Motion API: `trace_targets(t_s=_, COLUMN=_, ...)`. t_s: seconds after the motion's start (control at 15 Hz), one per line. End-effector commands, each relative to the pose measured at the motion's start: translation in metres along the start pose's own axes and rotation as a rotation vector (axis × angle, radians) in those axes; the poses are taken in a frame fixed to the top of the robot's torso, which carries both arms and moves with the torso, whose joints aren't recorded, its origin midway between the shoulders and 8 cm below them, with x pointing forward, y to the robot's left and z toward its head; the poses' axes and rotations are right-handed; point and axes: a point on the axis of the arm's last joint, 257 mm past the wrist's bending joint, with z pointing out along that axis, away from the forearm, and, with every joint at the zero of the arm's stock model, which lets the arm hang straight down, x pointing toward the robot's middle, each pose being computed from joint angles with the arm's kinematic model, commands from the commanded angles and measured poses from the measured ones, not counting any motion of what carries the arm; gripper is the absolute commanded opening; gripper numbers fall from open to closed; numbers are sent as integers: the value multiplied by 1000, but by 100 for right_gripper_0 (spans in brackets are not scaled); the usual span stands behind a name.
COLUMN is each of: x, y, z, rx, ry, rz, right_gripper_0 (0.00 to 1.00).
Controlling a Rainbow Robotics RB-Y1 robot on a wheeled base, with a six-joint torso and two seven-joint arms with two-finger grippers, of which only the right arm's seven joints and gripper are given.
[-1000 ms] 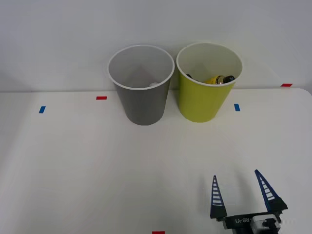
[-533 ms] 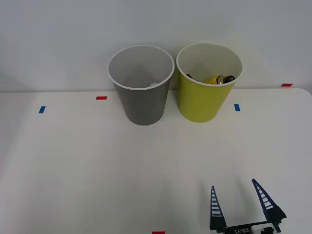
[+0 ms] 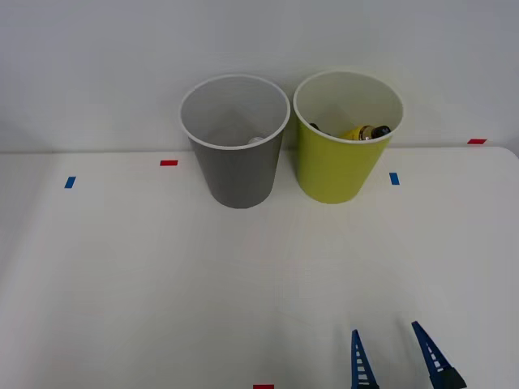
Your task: Put cans in the gray bin, plastic bottles in the light green bin
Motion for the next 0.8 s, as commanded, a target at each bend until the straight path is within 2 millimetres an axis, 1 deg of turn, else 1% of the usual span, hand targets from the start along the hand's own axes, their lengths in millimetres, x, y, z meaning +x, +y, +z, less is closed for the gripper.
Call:
trace_targets(t_s=0.07, x=1, y=11, z=-8, rx=0, ry=0, rz=85, right_gripper_0=100)
trace_targets(t_s=0.13, x=1, y=13, z=-8, rx=-2, ry=-2, rz=72, right_gripper_0=100)
trace_targets(t_s=0.27, x=-3, y=11, z=-7, rx=18, ry=-20, rz=7, right_gripper_0=100)
trace_targets(t_s=0.53, x=-4, y=3, z=-12, rx=39, ry=-16, rz=-45, right_gripper_0=100)
trace_targets(t_s=0.8, x=-1, y=9, z=-13, rx=-7, ry=-1, rz=-111, right_gripper_0=100)
